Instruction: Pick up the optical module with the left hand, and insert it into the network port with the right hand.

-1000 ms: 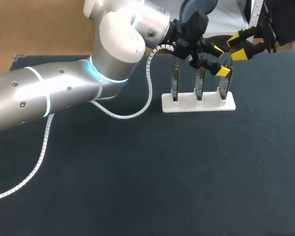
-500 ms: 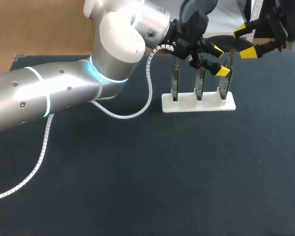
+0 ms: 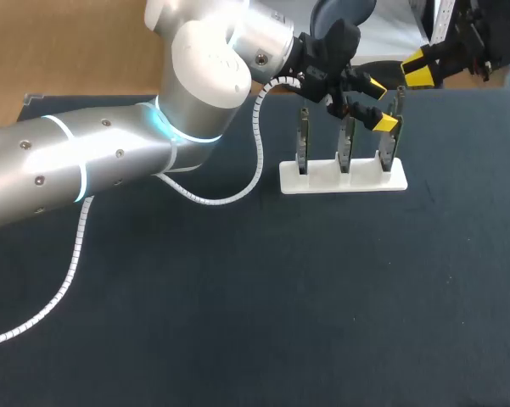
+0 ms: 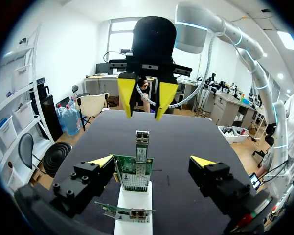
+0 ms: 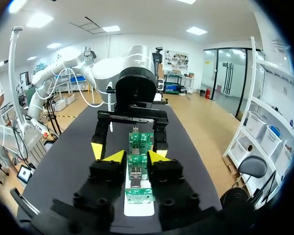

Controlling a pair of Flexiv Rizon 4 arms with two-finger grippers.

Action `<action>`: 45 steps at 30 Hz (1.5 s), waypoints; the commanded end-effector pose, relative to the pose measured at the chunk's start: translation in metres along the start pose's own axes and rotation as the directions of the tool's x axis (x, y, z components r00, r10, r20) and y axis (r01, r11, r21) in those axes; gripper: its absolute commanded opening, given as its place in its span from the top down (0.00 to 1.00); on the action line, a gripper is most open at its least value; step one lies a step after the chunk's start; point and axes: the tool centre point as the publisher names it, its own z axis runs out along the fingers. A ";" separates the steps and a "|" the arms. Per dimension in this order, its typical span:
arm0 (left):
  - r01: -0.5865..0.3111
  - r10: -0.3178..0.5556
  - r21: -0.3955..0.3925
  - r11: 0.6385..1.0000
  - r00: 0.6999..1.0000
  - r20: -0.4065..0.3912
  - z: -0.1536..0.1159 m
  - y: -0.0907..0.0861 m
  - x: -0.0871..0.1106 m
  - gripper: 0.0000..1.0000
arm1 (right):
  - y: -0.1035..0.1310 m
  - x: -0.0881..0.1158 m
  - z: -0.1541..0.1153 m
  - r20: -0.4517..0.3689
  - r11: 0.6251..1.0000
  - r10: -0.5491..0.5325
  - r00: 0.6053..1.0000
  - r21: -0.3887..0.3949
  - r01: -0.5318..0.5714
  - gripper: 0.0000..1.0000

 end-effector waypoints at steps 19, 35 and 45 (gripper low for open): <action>0.002 -0.002 0.002 1.000 1.000 -0.004 0.000 0.001 -0.001 0.00 | -0.004 0.014 0.010 -0.041 0.999 0.042 0.998 -0.025 -0.043 1.00; 0.002 -0.002 0.002 1.000 1.000 -0.004 0.000 0.001 -0.001 0.00 | -0.002 0.032 0.021 -0.073 0.995 0.090 0.993 -0.038 -0.093 1.00; 0.002 -0.002 0.002 1.000 1.000 -0.004 0.000 0.001 -0.001 0.00 | -0.001 0.040 0.025 -0.095 0.993 0.109 0.990 -0.045 -0.113 1.00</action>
